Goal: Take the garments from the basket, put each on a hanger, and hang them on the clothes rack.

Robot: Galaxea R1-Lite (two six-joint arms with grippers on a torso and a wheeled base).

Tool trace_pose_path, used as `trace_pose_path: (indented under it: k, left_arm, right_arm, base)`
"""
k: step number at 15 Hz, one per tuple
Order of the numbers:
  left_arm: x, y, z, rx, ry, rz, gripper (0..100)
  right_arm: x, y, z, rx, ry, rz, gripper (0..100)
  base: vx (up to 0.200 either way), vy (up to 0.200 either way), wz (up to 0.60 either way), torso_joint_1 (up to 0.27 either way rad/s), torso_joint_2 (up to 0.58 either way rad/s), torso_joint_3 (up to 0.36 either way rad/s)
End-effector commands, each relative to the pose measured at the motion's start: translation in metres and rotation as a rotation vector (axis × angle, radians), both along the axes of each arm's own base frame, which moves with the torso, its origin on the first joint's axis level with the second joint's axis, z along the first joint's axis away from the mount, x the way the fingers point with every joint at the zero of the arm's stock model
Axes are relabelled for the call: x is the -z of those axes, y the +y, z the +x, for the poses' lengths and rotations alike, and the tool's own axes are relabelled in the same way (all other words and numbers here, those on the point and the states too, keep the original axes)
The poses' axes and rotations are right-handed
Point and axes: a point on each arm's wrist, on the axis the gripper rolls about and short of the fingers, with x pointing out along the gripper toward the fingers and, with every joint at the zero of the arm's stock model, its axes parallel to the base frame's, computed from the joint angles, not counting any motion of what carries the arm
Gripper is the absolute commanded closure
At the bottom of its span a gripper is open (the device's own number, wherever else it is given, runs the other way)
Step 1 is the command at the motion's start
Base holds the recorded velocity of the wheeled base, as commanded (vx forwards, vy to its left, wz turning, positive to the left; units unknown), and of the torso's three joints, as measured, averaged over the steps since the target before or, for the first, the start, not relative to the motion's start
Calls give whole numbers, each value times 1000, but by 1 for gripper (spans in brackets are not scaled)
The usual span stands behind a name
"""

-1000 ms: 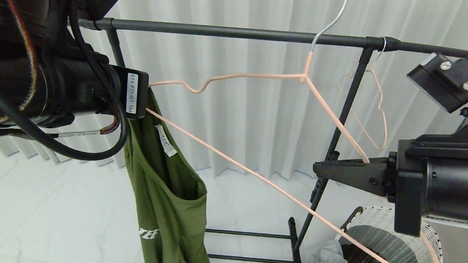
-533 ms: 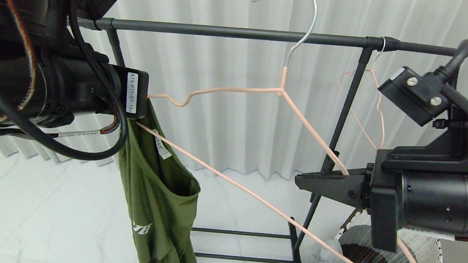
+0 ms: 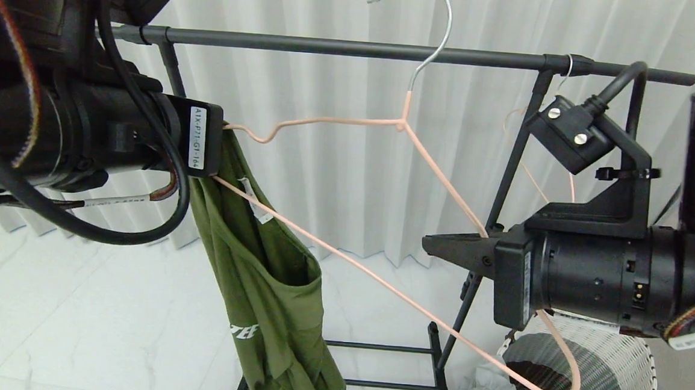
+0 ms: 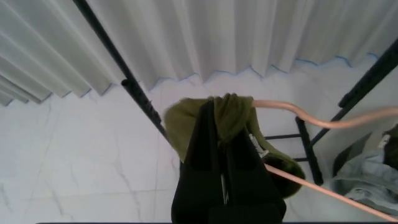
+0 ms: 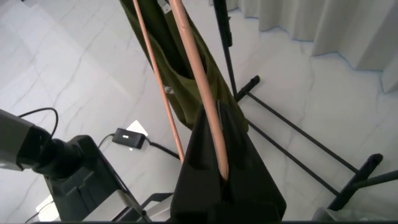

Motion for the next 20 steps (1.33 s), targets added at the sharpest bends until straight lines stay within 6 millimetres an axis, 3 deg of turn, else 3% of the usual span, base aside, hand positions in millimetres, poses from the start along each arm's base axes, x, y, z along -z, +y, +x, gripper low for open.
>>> trace_pose_path:
  k: [1, 11, 16, 20]
  left_arm:
    - [0, -8, -4, 32, 2, -20, 100]
    - [-3, -26, -17, 109, 2, -78, 100]
    - [-15, -35, -26, 161, -22, -136, 100]
    - [-20, -29, -28, 150, -36, -146, 100]
  right_arm:
    - [5, 7, 3, -7, 8, -13, 100]
    - [12, 56, 12, -65, 10, -17, 100]
    - [18, 65, 10, -81, 20, -29, 100]
    - [18, 61, 9, -68, 33, -30, 100]
  base:
    - [0, 0, 0, 0, 0, 0]
    - [0, 0, 0, 0, 0, 0]
    - [0, 0, 0, 0, 0, 0]
    - [0, 0, 0, 0, 0, 0]
